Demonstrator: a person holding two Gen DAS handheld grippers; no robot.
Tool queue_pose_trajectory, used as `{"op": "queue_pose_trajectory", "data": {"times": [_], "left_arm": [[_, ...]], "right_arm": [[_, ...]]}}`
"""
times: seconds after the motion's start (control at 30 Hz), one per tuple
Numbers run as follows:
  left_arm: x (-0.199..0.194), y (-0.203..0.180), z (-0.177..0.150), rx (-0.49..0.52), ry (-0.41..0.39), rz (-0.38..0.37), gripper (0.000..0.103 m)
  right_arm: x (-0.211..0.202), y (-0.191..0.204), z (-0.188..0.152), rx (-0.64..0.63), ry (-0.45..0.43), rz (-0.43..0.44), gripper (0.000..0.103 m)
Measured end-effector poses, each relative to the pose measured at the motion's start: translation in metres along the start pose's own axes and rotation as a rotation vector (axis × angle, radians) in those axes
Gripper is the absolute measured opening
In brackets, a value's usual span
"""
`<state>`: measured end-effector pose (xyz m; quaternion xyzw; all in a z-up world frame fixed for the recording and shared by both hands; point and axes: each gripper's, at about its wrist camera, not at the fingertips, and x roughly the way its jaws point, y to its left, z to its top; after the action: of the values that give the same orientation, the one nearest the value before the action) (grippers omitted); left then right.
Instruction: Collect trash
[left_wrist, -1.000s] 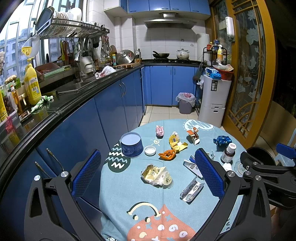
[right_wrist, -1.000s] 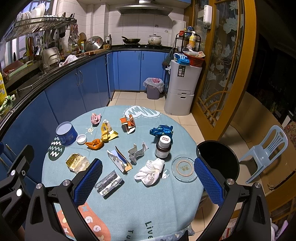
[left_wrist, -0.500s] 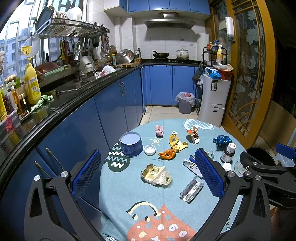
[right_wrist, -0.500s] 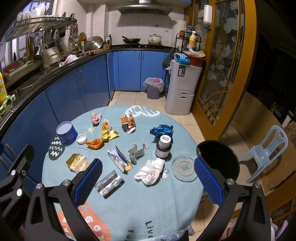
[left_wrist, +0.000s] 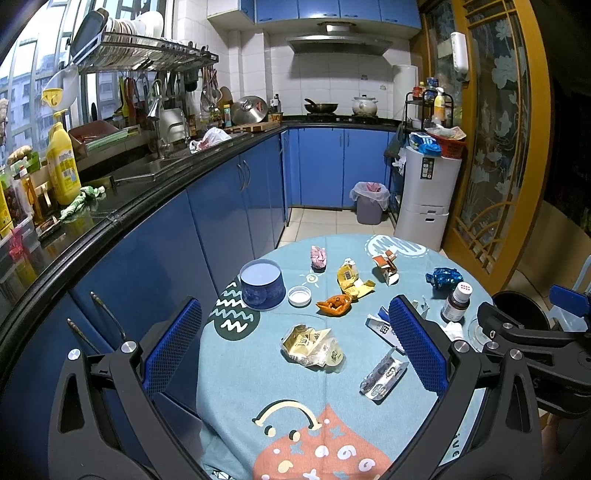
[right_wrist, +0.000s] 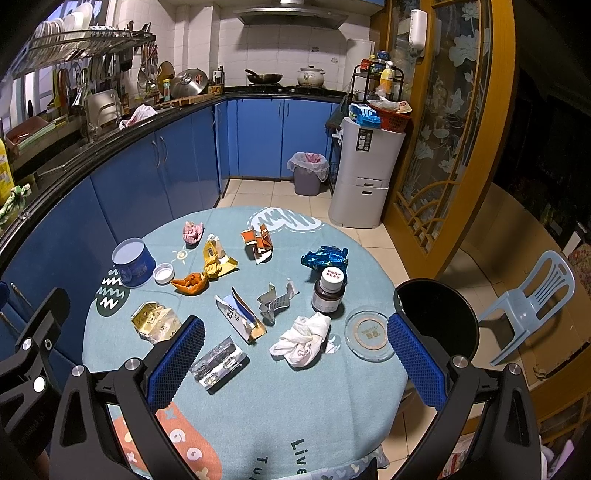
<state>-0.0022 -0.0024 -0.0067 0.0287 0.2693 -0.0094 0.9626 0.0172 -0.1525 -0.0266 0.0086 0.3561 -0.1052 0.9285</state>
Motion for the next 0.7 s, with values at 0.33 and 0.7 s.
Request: {"op": "queue_pose_trajectory", "data": {"times": [0.33,0.7], "left_arm": [[0.006,-0.006,-0.008,-0.004,0.009,-0.003,0.100],[0.013,-0.002,-0.006,-0.005,0.025,-0.008,0.100]], "right_arm": [[0.010,0.001,-0.002,-0.001,0.011,-0.001,0.097],[0.017,0.000,-0.001,-0.001,0.028,0.001,0.097]]}}
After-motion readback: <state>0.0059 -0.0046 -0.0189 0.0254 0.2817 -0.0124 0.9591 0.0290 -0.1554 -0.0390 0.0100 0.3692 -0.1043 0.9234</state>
